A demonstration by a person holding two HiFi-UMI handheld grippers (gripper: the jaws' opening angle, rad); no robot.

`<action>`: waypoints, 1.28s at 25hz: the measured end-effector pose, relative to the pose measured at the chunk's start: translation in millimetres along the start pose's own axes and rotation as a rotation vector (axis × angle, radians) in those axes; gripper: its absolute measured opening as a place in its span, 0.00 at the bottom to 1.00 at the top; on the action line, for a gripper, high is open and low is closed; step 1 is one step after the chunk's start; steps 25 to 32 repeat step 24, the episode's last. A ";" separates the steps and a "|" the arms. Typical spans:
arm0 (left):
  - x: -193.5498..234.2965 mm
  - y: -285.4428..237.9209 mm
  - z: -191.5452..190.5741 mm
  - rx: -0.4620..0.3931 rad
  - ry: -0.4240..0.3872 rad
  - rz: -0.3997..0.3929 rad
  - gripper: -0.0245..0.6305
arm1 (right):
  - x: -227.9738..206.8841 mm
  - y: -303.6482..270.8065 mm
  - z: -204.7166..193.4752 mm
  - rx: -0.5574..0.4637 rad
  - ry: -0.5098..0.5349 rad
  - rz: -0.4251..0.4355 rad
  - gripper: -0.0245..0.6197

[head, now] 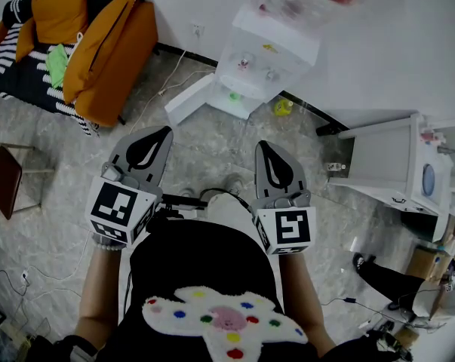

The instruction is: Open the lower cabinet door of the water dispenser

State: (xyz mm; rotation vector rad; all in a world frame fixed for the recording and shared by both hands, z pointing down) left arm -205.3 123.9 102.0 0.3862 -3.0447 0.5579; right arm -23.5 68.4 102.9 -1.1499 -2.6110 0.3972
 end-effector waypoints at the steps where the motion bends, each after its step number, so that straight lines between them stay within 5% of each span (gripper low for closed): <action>1: -0.1 -0.1 -0.2 0.000 0.000 0.000 0.06 | 0.1 0.0 -1.1 0.000 -0.003 0.000 0.05; 32: -4.0 -1.1 -0.8 -0.003 -0.004 -0.011 0.06 | 1.2 0.7 -6.1 0.018 -0.001 0.003 0.05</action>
Point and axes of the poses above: the fingertips, and each gripper's own axes: y backward along the fingers, x to its left, z out of its top, the point moved 2 cm from there along y, backward along the fingers, and after that the axes turned 2 degrees about x, right-handed, at the moved point
